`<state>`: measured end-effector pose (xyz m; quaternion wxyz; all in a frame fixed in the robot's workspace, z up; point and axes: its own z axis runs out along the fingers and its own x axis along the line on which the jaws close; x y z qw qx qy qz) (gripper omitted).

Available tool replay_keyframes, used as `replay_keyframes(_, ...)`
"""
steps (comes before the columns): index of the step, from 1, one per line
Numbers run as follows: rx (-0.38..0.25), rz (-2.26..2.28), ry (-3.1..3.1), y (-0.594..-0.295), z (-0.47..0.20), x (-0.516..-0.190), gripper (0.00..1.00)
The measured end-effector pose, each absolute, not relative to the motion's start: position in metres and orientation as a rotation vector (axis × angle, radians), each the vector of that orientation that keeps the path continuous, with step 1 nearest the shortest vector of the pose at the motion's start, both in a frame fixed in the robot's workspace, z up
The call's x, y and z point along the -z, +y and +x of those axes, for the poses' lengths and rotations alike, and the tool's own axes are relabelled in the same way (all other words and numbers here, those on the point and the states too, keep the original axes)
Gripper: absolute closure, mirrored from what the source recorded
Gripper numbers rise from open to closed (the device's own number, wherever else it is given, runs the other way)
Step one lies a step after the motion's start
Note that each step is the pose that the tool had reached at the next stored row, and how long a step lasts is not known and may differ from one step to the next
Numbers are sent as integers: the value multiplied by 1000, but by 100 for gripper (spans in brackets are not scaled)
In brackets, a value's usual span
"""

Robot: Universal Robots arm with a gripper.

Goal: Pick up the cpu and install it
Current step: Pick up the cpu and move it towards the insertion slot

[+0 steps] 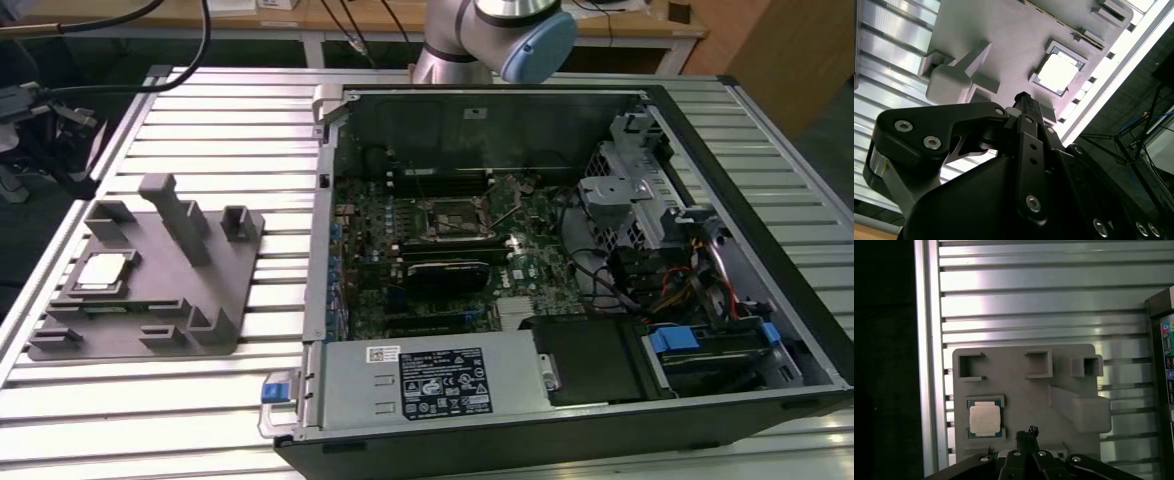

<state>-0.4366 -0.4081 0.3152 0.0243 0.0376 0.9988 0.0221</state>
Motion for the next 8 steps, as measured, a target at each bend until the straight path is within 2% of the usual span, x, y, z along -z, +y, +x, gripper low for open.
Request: replay_keyframes(8,-69,116,3090,-408,-438,-311,89)
